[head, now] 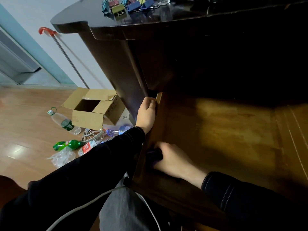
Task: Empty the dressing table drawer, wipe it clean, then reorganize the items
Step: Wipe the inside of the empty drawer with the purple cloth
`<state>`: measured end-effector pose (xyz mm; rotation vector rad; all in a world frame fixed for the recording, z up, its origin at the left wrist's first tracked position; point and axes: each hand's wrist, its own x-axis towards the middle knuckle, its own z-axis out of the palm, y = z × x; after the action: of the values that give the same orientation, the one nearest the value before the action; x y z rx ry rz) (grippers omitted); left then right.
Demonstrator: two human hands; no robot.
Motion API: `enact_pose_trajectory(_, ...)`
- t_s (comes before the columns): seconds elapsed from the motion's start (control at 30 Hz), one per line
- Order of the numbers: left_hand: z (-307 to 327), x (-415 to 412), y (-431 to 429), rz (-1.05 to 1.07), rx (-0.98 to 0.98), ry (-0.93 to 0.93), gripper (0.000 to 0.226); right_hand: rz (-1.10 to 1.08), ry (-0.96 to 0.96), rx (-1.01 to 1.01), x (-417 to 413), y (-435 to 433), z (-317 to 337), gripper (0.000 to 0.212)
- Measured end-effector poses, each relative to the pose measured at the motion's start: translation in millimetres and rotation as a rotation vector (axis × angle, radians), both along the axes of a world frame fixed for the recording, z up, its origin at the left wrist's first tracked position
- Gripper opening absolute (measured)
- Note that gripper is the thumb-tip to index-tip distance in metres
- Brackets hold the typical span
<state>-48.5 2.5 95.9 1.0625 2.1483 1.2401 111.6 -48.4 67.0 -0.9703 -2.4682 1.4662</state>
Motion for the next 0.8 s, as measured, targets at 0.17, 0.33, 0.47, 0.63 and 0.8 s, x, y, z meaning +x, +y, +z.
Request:
enact_pose_trajectory(0.17, 1, 0, 0, 0.007, -0.002, -0.004, 0.023, 0.012, -0.009, 0.044, 0, -8, 2, 0.025)
enact_pose_trajectory(0.33, 1, 1, 0, 0.005, -0.002, -0.011, 0.021, 0.016, -0.049, 0.048, 1, -9, 2, 0.024)
enact_pose_trajectory(0.47, 2, 1, 0, 0.010, 0.000, 0.002, 0.022, -0.005, 0.024, 0.055, 0, -15, 5, 0.032)
enact_pose_trajectory(0.63, 2, 2, 0, 0.019, -0.012, 0.002, 0.023, -0.156, 0.004, -0.028, -7, 12, -11, 0.030)
enact_pose_trajectory(0.8, 3, 3, -1, 0.004, -0.002, 0.016, 0.021, -0.413, 0.077, -0.112, -5, 53, -23, 0.020)
